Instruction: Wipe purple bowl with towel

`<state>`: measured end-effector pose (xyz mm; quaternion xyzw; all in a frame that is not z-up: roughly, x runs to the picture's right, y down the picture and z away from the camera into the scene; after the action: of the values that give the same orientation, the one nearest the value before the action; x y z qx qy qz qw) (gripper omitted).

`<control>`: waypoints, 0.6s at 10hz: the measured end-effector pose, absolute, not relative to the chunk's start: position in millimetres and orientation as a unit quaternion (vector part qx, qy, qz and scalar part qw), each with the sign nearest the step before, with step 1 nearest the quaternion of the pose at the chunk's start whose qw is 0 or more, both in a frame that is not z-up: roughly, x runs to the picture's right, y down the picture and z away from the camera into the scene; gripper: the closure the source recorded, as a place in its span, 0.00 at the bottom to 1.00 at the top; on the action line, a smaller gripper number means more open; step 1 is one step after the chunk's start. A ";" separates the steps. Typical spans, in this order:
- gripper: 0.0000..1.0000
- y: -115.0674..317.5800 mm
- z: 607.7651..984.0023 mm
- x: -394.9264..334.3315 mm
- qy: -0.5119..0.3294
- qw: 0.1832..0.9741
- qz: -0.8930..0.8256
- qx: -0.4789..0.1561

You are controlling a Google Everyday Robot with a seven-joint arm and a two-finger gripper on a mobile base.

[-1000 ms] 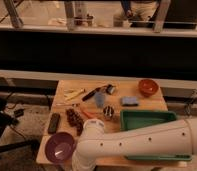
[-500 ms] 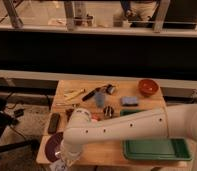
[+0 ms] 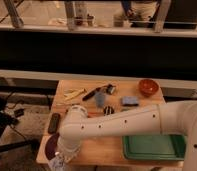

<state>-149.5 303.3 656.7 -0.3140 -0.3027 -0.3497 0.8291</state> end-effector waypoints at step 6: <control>0.89 304.2 656.7 -150.3 -0.304 0.828 -0.350 -0.315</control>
<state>-150.3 304.2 656.7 -0.3147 -0.3037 -0.3503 0.8282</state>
